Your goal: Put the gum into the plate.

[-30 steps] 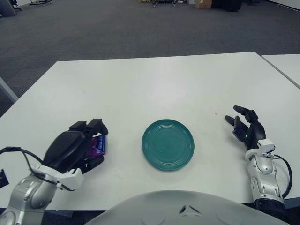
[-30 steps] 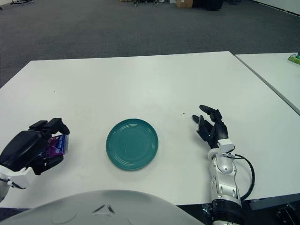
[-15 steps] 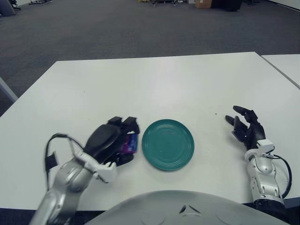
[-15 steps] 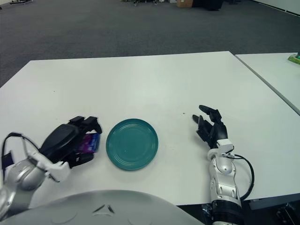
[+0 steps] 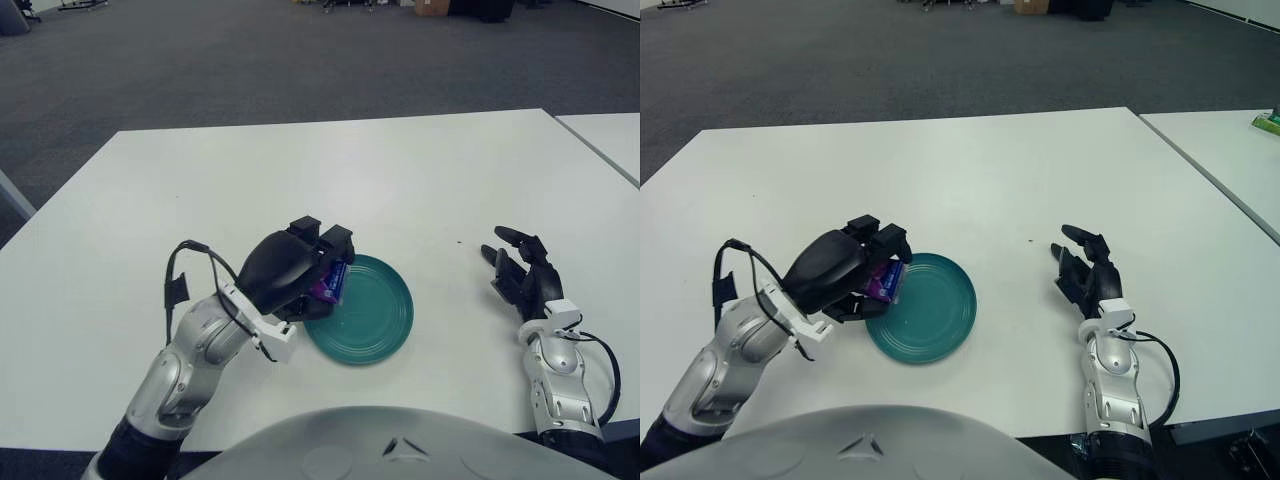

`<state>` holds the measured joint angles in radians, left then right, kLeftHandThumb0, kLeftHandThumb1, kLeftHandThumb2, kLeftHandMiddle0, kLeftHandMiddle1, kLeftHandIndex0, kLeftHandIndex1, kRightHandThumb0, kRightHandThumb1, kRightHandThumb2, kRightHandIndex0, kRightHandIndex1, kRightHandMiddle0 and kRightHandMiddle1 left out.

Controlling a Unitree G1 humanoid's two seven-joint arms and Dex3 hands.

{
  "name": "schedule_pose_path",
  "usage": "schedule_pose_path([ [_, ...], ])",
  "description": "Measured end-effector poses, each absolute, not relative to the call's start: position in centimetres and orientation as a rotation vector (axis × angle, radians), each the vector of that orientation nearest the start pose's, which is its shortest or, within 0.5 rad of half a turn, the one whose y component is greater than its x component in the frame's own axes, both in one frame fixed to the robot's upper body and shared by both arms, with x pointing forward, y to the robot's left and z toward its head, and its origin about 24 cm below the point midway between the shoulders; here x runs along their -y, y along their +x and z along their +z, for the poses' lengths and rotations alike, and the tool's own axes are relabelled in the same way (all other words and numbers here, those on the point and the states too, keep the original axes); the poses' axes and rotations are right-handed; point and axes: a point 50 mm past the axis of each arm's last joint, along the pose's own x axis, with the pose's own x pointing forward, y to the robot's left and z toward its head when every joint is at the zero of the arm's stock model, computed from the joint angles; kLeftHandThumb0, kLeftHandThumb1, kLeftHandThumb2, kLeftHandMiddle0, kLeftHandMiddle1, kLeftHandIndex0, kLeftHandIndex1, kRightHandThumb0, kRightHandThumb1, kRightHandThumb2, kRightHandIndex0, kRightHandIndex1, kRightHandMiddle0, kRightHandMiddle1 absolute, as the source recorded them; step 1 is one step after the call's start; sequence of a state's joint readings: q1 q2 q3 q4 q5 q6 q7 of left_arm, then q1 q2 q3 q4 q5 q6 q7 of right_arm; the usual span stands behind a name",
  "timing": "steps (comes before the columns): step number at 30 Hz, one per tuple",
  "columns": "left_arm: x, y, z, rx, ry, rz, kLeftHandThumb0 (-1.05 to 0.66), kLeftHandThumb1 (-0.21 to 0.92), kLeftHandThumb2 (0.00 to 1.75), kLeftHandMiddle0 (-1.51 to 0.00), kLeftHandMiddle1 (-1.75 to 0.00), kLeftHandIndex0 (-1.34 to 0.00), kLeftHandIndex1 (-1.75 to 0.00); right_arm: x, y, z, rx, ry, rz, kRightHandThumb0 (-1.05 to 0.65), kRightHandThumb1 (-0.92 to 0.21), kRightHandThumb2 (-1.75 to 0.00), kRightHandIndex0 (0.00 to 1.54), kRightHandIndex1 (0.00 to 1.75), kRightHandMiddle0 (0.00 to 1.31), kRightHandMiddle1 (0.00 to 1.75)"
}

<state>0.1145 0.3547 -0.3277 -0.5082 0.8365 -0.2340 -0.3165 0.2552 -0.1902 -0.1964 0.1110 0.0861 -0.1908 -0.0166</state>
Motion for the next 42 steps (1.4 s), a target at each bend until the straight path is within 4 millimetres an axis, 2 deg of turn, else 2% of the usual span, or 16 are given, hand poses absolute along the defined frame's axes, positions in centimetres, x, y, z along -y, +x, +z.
schedule_pose_path([
  [11, -5.9, 20.0, 11.9, 0.612, 1.105, -0.693, -0.43, 0.41, 1.19, -1.04, -1.75, -0.53, -1.75, 24.4, 18.2, -0.3, -0.13, -0.143, -0.276, -0.6, -0.92, -0.82, 0.73, 0.11, 0.14, 0.87],
  [22, -4.4, 20.6, 9.6, 0.583, 1.117, -0.773, -0.44, 0.41, 1.2, -1.07, -1.75, -0.53, -1.75, 23.7, 17.6, -0.3, -0.131, -0.139, -0.277, -0.61, -0.92, -0.83, 0.73, 0.1, 0.12, 0.87],
  [34, -3.6, 21.3, 9.4, 0.62, 1.115, -0.781, -0.46, 0.34, 1.28, -1.03, -1.75, -0.59, -1.75, 23.1, 17.3, -0.2, -0.127, -0.143, -0.277, -0.62, -0.92, -0.84, 0.71, 0.1, 0.12, 0.88],
  [35, -3.6, 21.4, 9.3, 0.613, 1.109, -0.782, -0.45, 0.36, 1.26, -1.02, -1.75, -0.57, -1.75, 23.0, 17.3, -0.2, -0.126, -0.144, -0.275, -0.62, -0.92, -0.84, 0.71, 0.1, 0.13, 0.88],
  [37, -3.6, 21.5, 9.2, 0.582, 1.081, -0.798, -0.43, 0.47, 1.09, -0.99, -1.75, -0.5, -1.73, 22.9, 17.3, -0.2, -0.125, -0.146, -0.275, -0.62, -0.92, -0.83, 0.71, 0.1, 0.13, 0.88],
  [39, -3.6, 21.6, 9.1, 0.536, 1.053, -0.821, -0.42, 0.54, 0.95, -0.85, -1.75, -0.5, -1.65, 22.9, 17.3, -0.2, -0.125, -0.148, -0.276, -0.62, -0.92, -0.83, 0.71, 0.1, 0.14, 0.89],
  [40, -3.6, 21.6, 9.0, 0.515, 1.045, -0.831, -0.42, 0.55, 0.93, -0.82, -1.75, -0.5, -1.64, 22.9, 17.3, -0.2, -0.125, -0.148, -0.275, -0.62, -0.92, -0.82, 0.71, 0.1, 0.14, 0.89],
  [41, -3.7, 21.7, 8.9, 0.492, 1.041, -0.841, -0.55, 0.6, 0.75, -0.71, -1.75, -0.36, -1.68, 22.9, 17.3, -0.2, -0.125, -0.148, -0.274, -0.62, -0.92, -0.82, 0.71, 0.1, 0.14, 0.89],
  [42, -3.7, 21.7, 8.8, 0.477, 1.041, -0.848, -0.63, 0.64, 0.66, -0.6, -1.66, -0.29, -1.66, 22.8, 17.3, -0.2, -0.125, -0.148, -0.274, -0.62, -0.92, -0.82, 0.71, 0.1, 0.14, 0.89],
])
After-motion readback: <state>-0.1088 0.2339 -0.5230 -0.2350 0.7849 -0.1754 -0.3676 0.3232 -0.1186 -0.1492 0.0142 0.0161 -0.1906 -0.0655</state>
